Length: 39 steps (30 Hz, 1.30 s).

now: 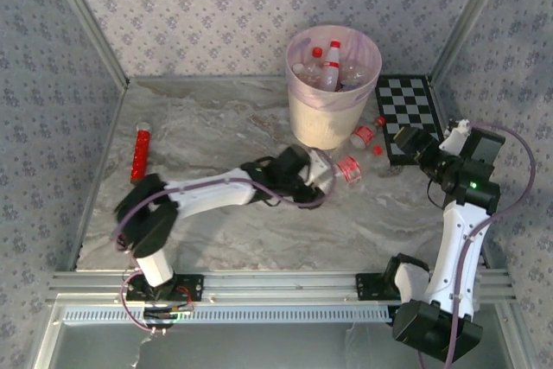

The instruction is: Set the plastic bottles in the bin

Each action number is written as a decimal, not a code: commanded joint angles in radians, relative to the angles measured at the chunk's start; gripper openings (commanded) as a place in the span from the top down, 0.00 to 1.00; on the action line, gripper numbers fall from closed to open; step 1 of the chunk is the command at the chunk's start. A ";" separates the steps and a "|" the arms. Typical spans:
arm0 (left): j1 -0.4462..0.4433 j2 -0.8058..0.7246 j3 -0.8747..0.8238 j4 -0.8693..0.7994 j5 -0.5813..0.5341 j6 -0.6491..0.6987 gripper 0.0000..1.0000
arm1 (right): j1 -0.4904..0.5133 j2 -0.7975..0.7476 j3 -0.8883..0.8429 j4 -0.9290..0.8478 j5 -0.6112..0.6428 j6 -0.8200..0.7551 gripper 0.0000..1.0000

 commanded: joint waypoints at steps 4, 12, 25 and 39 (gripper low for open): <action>0.094 -0.224 -0.201 0.298 0.119 -0.044 0.59 | 0.291 0.010 -0.034 0.286 -0.006 0.187 0.04; 0.128 -0.308 -0.311 0.441 0.172 -0.083 0.60 | 0.573 0.178 0.037 0.405 0.100 0.141 0.05; 0.132 -0.314 -0.312 0.441 0.153 -0.104 0.55 | 0.614 0.291 0.137 0.400 0.142 0.085 0.70; 0.133 -0.384 -0.325 0.346 0.015 -0.113 0.00 | 0.496 0.415 0.716 0.321 0.343 -0.141 0.95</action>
